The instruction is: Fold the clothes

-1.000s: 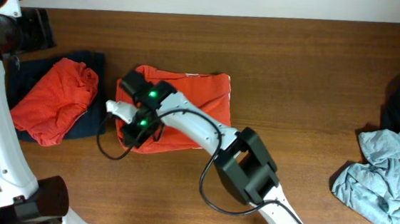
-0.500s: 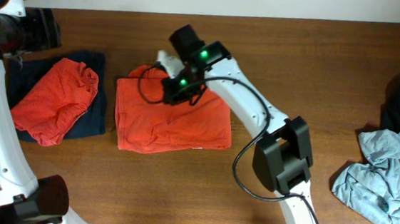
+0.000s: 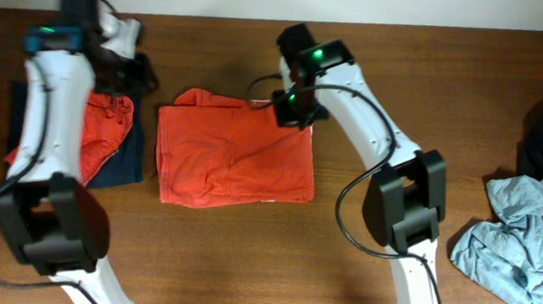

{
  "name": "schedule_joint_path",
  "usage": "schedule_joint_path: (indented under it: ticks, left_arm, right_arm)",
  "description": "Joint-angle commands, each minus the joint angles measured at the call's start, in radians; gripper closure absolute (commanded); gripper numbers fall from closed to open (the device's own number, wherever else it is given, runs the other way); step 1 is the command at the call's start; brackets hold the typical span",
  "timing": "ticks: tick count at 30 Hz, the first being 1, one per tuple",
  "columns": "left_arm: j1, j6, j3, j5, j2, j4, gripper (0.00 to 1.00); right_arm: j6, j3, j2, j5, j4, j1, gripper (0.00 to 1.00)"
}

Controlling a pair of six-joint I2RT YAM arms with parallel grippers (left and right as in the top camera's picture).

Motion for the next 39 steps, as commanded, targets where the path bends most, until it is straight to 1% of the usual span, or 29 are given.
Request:
schedule_joint_path:
  ticks: [1,6,11,16,19,23,25,27,32,35,37,38,39]
  left_arm:
    - [-0.065,0.065,-0.098,0.006,-0.003,0.081,0.72]
    - [-0.124,0.065,-0.213,-0.138,0.001,0.192,0.73]
    - [-0.136,0.065,-0.343,-0.145,0.024,0.366,0.73]
    - [-0.136,0.065,-0.393,-0.153,0.061,0.478,0.73]
    - [-0.136,0.065,-0.397,-0.199,0.098,0.525,0.73]
    - [-0.135,0.064,-0.397,-0.303,0.166,0.554,0.75]
    - [-0.132,0.065,-0.397,-0.337,0.201,0.557,0.78]
    - [-0.124,0.064,-0.397,-0.377,0.238,0.562,0.81]
    - [-0.108,0.056,-0.396,-0.409,0.251,0.599,0.82]
    - [-0.105,0.057,-0.382,-0.414,0.251,0.602,0.81]
    - [-0.105,0.057,-0.345,-0.413,0.248,0.577,0.81]
    - [-0.107,0.057,-0.328,-0.412,0.246,0.562,0.78]
    - [-0.109,0.057,-0.305,-0.409,0.241,0.542,0.71]
  right_arm:
    - [0.024,0.001,0.027,0.036,0.019,-0.04,0.96]
    - [0.024,0.001,0.09,0.011,0.019,-0.051,0.96]
    - [0.024,0.0,0.143,-0.009,0.035,-0.05,0.96]
    - [0.021,-0.008,0.169,-0.008,0.089,-0.051,0.96]
    - [0.021,-0.021,0.179,0.008,0.121,-0.055,0.96]
    - [0.02,-0.027,0.19,0.114,0.131,-0.06,0.96]
    - [0.018,-0.027,0.19,0.153,0.128,-0.07,0.96]
    - [-0.025,-0.027,0.19,0.151,0.126,-0.086,0.96]
    - [-0.032,-0.027,0.19,0.216,0.102,-0.126,0.96]
    - [-0.032,-0.027,0.19,0.257,0.094,-0.155,0.96]
    - [-0.033,-0.02,0.182,0.226,0.06,-0.183,0.96]
    - [-0.034,-0.014,0.176,0.214,0.045,-0.189,0.96]
    - [-0.05,-0.006,0.166,0.192,0.03,-0.194,0.96]
